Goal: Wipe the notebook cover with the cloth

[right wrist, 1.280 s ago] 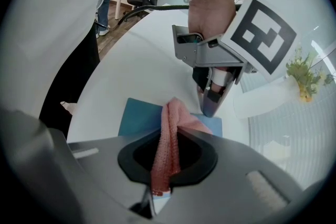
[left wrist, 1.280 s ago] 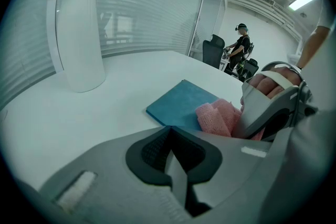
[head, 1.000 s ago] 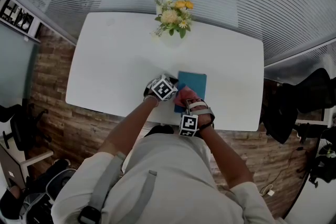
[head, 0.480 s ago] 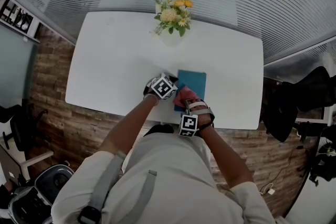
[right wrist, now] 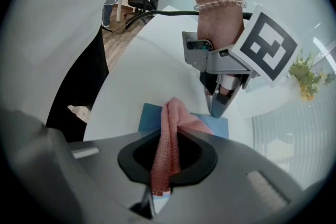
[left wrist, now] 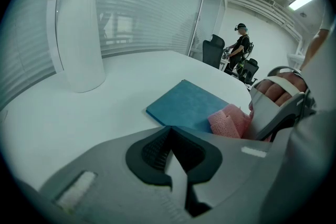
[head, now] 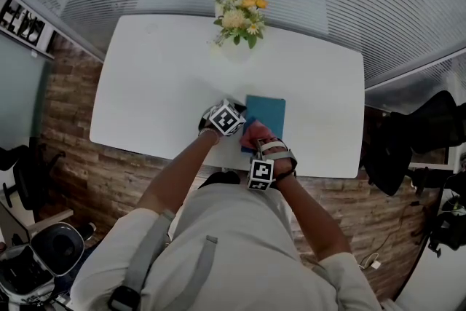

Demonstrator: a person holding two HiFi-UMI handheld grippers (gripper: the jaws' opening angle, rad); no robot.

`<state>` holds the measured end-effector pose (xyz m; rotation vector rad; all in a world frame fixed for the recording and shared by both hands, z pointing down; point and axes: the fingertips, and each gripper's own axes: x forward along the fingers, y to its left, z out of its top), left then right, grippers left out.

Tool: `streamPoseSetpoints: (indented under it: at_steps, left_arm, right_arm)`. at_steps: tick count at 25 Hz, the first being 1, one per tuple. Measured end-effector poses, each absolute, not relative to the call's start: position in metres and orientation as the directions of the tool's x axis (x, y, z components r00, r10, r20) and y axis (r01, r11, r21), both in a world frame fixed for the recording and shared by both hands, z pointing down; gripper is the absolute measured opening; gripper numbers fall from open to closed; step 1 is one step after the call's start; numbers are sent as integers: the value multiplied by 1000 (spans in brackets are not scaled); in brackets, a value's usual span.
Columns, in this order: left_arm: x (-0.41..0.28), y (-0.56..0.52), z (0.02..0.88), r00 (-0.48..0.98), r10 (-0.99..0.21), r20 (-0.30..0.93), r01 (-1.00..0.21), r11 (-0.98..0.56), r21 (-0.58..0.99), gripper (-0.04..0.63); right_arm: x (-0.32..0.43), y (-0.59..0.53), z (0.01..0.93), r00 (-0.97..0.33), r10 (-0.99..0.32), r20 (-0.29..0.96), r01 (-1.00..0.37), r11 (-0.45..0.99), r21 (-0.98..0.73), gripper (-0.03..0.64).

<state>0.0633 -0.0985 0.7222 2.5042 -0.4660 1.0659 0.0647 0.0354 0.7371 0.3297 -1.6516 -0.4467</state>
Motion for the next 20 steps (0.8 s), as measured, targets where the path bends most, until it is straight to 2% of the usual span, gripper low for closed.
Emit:
streamPoseSetpoints:
  at_steps: [20]
  left_arm:
    - [64, -97, 724, 659, -145, 738, -436, -873, 218, 3]
  right_arm:
    - [62, 50, 738, -142, -444, 885, 25, 892, 451, 5]
